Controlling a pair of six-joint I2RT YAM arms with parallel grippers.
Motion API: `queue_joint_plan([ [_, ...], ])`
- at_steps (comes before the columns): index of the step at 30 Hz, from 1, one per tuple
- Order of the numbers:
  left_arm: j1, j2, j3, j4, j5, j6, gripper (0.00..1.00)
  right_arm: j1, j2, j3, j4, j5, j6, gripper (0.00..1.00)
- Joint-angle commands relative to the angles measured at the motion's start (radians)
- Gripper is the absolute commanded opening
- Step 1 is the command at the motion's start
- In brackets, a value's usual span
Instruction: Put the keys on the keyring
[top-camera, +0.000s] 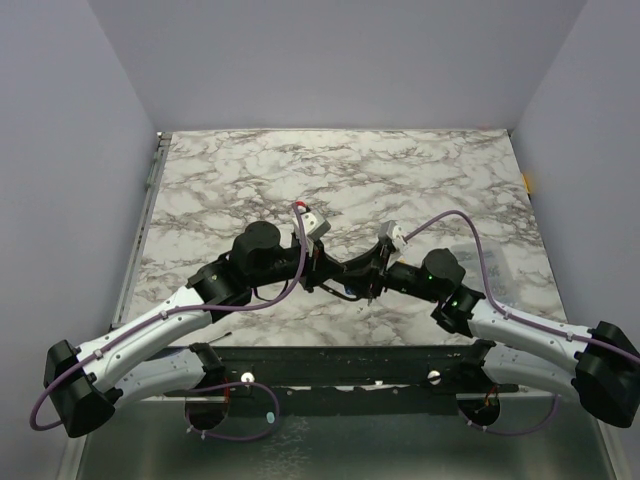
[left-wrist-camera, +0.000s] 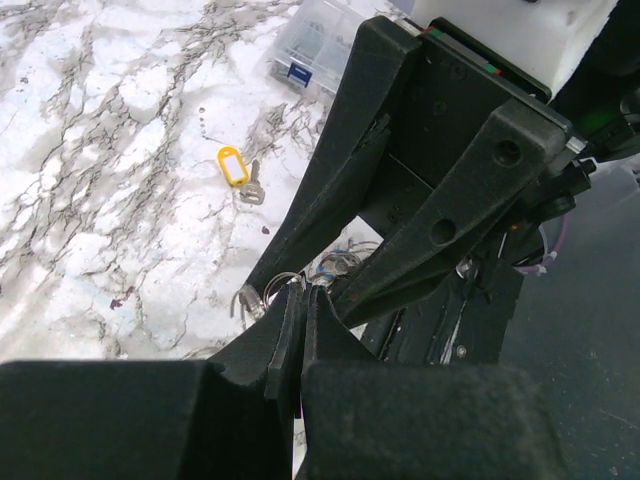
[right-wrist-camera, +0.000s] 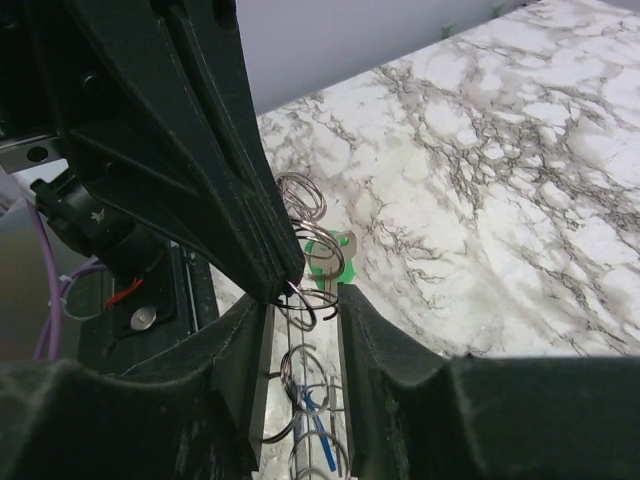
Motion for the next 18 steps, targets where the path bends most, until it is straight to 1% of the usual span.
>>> queue_joint_plan([
  [1, 0.008, -0.024, -0.01, 0.052, 0.033, -0.011, 0.0, -0.002, 0.003, -0.016, 0.052, -0.011, 0.009, 0.31],
  [2, 0.009, -0.025, -0.011, 0.051, 0.033, -0.011, 0.0, -0.002, 0.005, -0.016, 0.05, -0.011, 0.009, 0.25],
  [6, 0.01, -0.027, -0.014, 0.056, 0.035, -0.014, 0.0, -0.002, 0.005, -0.02, 0.049, -0.011, 0.01, 0.08],
  [7, 0.01, -0.027, -0.013, 0.056, 0.034, -0.014, 0.0, -0.001, 0.004, -0.02, 0.047, -0.012, 0.01, 0.06],
  [12, 0.012, -0.027, -0.015, 0.061, 0.036, -0.017, 0.0, -0.002, 0.002, -0.02, 0.045, -0.008, 0.012, 0.01],
  [18, 0.015, -0.027, -0.017, 0.063, 0.037, -0.016, 0.0, -0.001, -0.005, -0.023, 0.051, -0.019, 0.02, 0.01],
])
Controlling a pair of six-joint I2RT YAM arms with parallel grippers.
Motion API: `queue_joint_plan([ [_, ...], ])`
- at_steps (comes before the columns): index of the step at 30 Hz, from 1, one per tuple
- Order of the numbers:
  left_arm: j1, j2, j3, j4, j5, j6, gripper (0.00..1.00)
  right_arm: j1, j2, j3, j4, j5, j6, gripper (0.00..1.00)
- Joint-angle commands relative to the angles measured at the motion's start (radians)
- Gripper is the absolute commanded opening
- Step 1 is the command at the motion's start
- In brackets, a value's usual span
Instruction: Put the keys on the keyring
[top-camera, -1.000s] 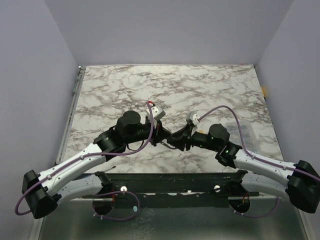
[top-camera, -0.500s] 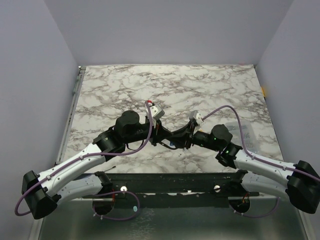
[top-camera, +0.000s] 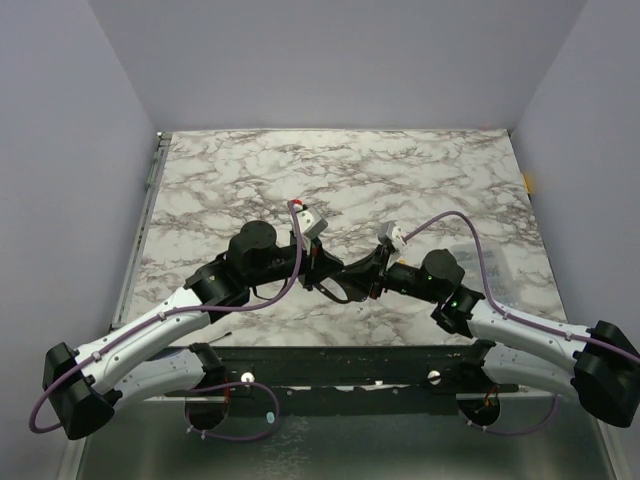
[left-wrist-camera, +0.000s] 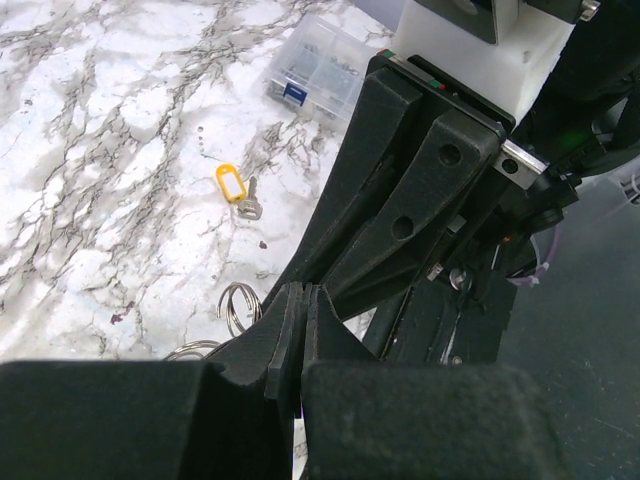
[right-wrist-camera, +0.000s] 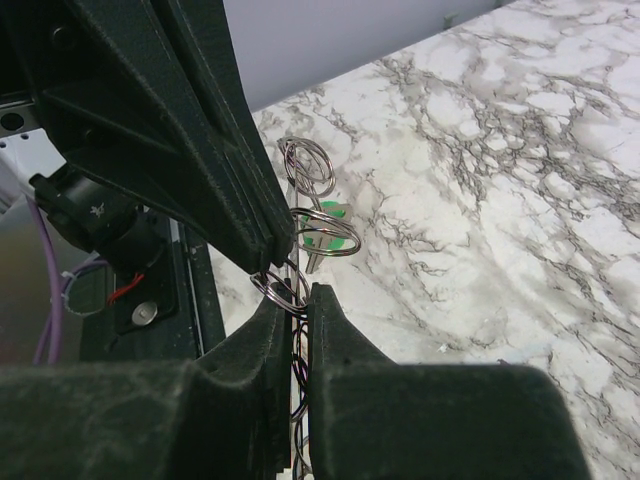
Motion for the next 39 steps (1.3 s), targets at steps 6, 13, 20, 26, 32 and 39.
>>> queue_joint_plan([
  [6, 0.005, -0.051, -0.013, 0.018, 0.021, 0.023, 0.26, 0.002, -0.073, -0.016, -0.026, -0.061, 0.0, 0.01],
  [13, 0.006, -0.183, -0.009, 0.009, -0.023, 0.094, 0.71, 0.001, -0.245, -0.013, -0.139, -0.195, -0.001, 0.01],
  [20, 0.005, -0.341, 0.024, 0.006, 0.024, 0.178, 0.74, 0.001, -0.251, 0.08, -0.163, -0.414, 0.122, 0.01],
  [26, 0.006, -0.429, 0.025, 0.001, 0.133, 0.229, 0.73, 0.001, -0.224, 0.173, -0.177, -0.57, 0.238, 0.01],
  [32, 0.005, -0.402, 0.042, -0.001, 0.244, 0.24, 0.73, 0.001, -0.179, 0.26, -0.286, -0.637, 0.288, 0.01],
  [39, 0.005, -0.309, 0.1, 0.0, 0.425, 0.227, 0.72, 0.001, -0.158, 0.271, -0.309, -0.646, 0.345, 0.01],
])
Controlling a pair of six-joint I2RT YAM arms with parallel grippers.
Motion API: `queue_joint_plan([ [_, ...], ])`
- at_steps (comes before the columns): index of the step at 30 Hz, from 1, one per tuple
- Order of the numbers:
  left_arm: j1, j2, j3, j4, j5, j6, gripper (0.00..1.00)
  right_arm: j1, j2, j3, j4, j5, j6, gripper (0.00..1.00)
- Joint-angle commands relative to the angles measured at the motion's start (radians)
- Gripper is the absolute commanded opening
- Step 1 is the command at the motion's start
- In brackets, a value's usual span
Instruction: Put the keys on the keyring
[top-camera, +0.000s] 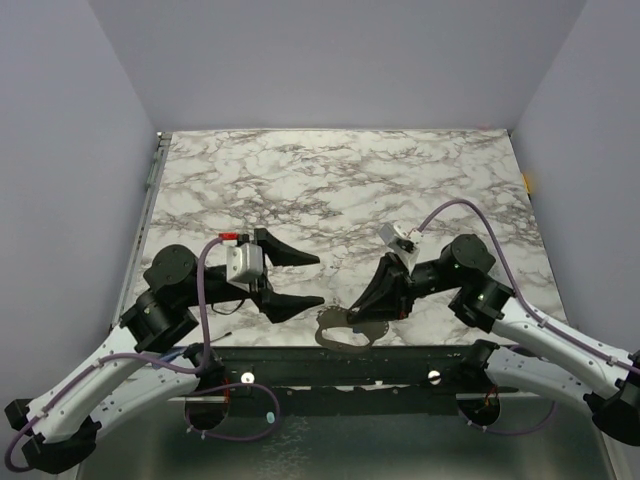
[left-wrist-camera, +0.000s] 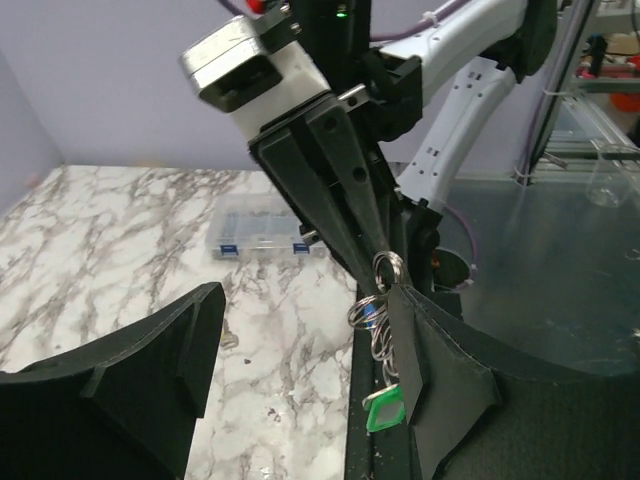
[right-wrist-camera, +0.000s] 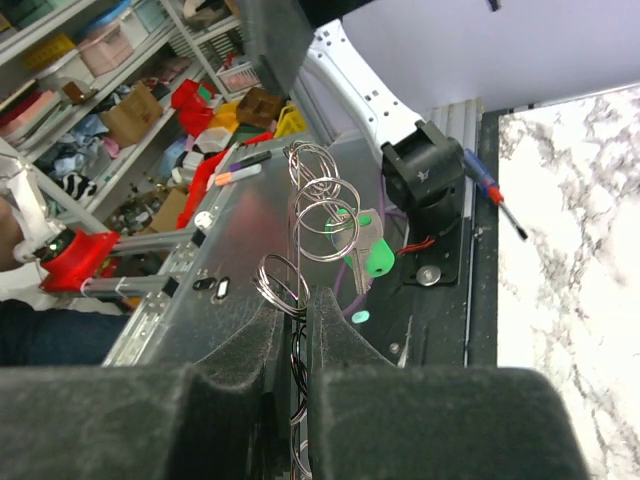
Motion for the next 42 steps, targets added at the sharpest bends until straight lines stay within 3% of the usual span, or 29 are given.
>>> queue_joint_plan([
  [1, 0.001, 0.055, 0.06, 0.008, 0.198, 0.003, 0.72, 0.002, 0.002, 0.032, -0.049, -0.044, 0.041, 0.01],
  [6, 0.002, 0.112, 0.079, 0.005, 0.309, -0.014, 0.72, 0.002, -0.016, 0.047, -0.121, -0.006, 0.002, 0.01],
  [18, 0.002, 0.25, 0.08, -0.001, 0.404, -0.007, 0.7, 0.002, -0.012, 0.126, -0.353, 0.05, -0.127, 0.01],
  [25, -0.004, 0.326, 0.073, -0.009, 0.422, 0.01, 0.51, 0.002, -0.02, 0.152, -0.448, 0.087, -0.153, 0.01],
  [30, -0.013, 0.347, 0.054, -0.013, 0.422, 0.017, 0.49, 0.002, -0.021, 0.16, -0.46, 0.11, -0.157, 0.01],
  [34, -0.022, 0.37, 0.042, -0.014, 0.418, 0.01, 0.41, 0.002, -0.021, 0.162, -0.459, 0.117, -0.157, 0.01],
  [42, -0.024, 0.397, 0.025, -0.039, 0.402, 0.028, 0.41, 0.002, -0.037, 0.166, -0.461, 0.145, -0.155, 0.01],
])
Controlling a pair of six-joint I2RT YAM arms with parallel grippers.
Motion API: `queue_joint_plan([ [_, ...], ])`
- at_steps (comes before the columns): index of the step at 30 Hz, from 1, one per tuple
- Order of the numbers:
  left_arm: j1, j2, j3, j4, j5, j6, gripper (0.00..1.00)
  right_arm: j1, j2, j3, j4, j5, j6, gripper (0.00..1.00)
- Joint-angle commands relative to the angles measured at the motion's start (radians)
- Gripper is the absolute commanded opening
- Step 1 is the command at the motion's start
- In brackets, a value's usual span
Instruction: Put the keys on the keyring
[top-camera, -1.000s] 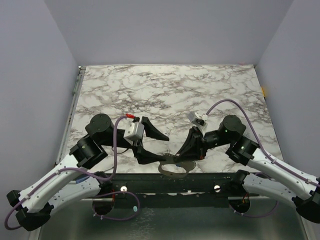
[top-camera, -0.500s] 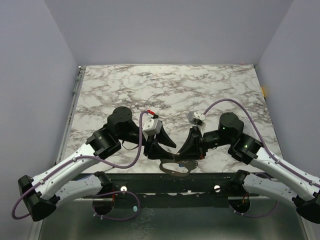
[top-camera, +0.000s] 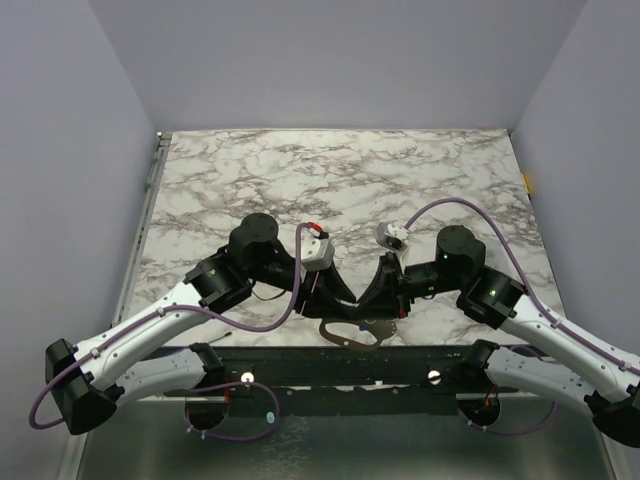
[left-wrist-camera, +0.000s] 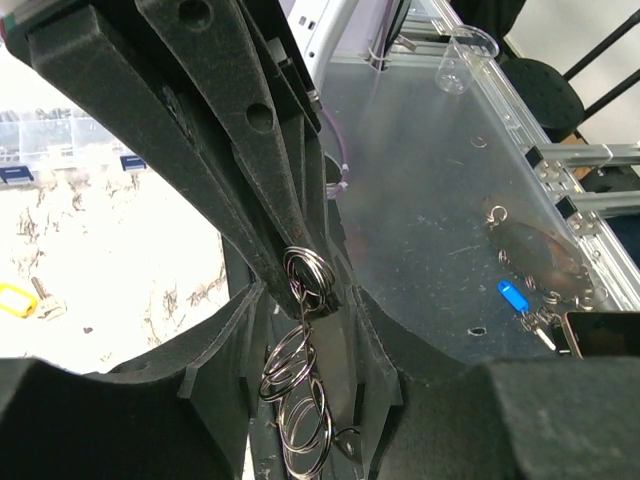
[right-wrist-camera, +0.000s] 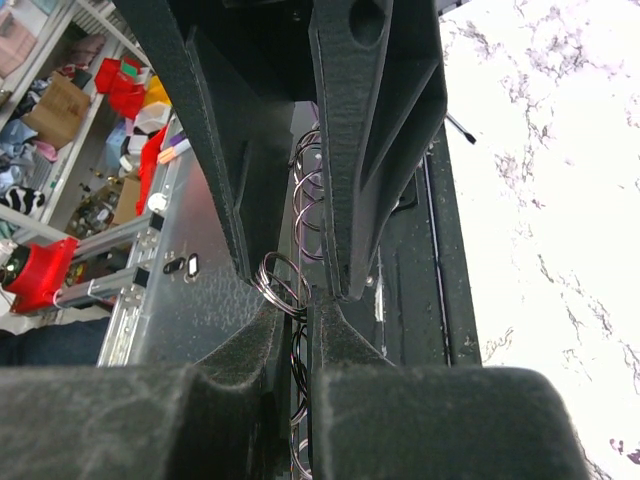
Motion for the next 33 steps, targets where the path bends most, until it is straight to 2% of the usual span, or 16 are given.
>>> queue_joint_plan([
  [1, -0.007, 0.017, -0.018, -0.041, 0.007, 0.034, 0.41, 0.002, -0.029, 0.052, 0.017, 0.024, -0.01, 0.01],
  [3, -0.007, 0.027, -0.017, -0.055, -0.002, 0.035, 0.37, 0.002, -0.028, 0.055, 0.015, 0.028, -0.012, 0.01],
  [4, -0.007, 0.031, -0.016, -0.061, -0.004, 0.054, 0.32, 0.002, -0.027, 0.057, 0.016, 0.028, -0.012, 0.01],
  [8, -0.007, 0.051, -0.009, -0.074, -0.023, 0.071, 0.0, 0.002, -0.024, 0.06, 0.013, 0.025, -0.014, 0.01],
  [14, -0.006, 0.051, 0.005, -0.107, -0.074, 0.107, 0.0, 0.002, -0.036, 0.074, -0.031, 0.049, -0.044, 0.04],
  [15, -0.006, 0.048, 0.006, -0.108, -0.083, 0.112, 0.0, 0.002, -0.039, 0.073, -0.036, 0.05, -0.048, 0.08],
  [19, -0.005, 0.045, 0.009, -0.11, -0.105, 0.124, 0.0, 0.002, -0.045, 0.074, -0.067, 0.054, -0.065, 0.4],
  [21, -0.004, 0.045, 0.009, -0.11, -0.111, 0.126, 0.0, 0.002, -0.048, 0.076, -0.083, 0.06, -0.073, 0.5],
  [27, 0.008, 0.035, -0.005, -0.089, -0.112, 0.122, 0.0, 0.002, -0.099, 0.081, -0.125, 0.155, -0.124, 0.61],
  [33, 0.013, 0.043, -0.028, -0.065, -0.098, 0.09, 0.0, 0.002, -0.178, 0.116, -0.185, 0.409, -0.207, 0.7],
])
